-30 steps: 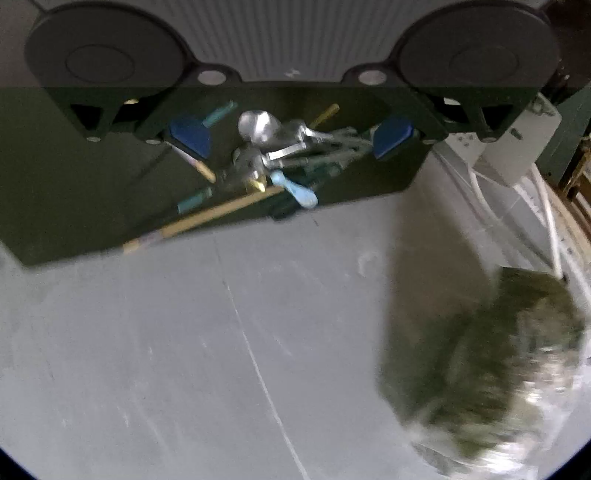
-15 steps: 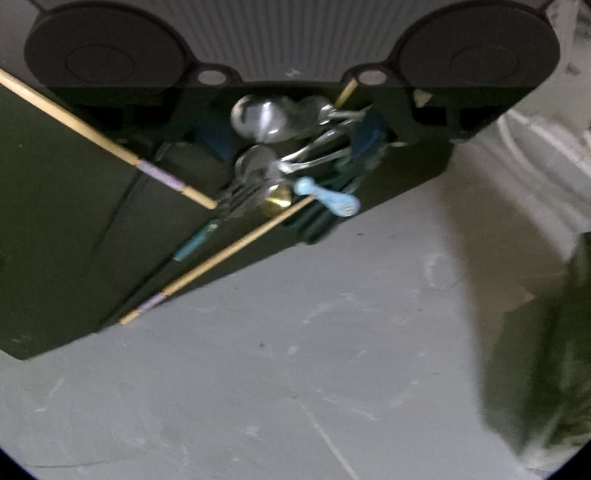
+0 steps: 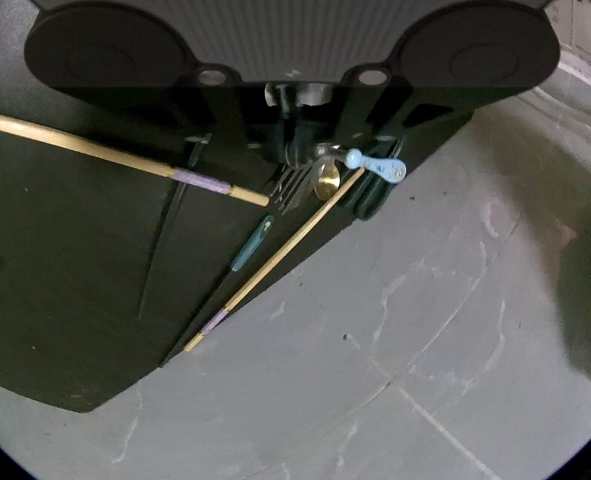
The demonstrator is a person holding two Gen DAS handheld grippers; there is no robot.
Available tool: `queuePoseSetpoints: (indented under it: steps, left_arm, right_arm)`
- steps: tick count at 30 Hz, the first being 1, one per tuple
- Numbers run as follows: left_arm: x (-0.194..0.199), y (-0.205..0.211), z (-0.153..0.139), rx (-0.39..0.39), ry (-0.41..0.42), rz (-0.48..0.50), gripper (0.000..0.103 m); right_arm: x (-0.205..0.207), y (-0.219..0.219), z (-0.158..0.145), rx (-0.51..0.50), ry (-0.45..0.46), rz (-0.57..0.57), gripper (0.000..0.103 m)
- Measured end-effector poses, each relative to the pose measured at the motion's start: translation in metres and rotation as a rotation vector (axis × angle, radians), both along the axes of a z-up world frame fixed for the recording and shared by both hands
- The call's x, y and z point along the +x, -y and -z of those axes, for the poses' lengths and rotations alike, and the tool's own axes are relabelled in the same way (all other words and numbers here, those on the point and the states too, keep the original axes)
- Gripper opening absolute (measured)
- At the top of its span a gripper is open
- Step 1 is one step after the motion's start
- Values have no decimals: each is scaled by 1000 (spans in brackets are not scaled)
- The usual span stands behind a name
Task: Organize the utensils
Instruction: 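Grasp the blue-handled spoon from the pile with the right tool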
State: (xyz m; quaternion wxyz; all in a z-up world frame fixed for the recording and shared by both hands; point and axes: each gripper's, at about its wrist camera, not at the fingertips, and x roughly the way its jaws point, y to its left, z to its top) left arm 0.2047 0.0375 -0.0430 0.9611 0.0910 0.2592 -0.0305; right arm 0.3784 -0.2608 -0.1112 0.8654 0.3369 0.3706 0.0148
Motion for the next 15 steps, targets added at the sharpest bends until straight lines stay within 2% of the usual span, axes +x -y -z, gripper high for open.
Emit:
queuePoseSetpoints:
  steps: [9, 15]
  left_arm:
    - [0, -1, 1, -1, 5, 5, 79]
    - [1, -2, 1, -1, 8, 11, 79]
  right_arm:
    - [-13, 0, -21, -17, 56, -26, 1]
    - [-25, -8, -46, -138, 116, -71, 1]
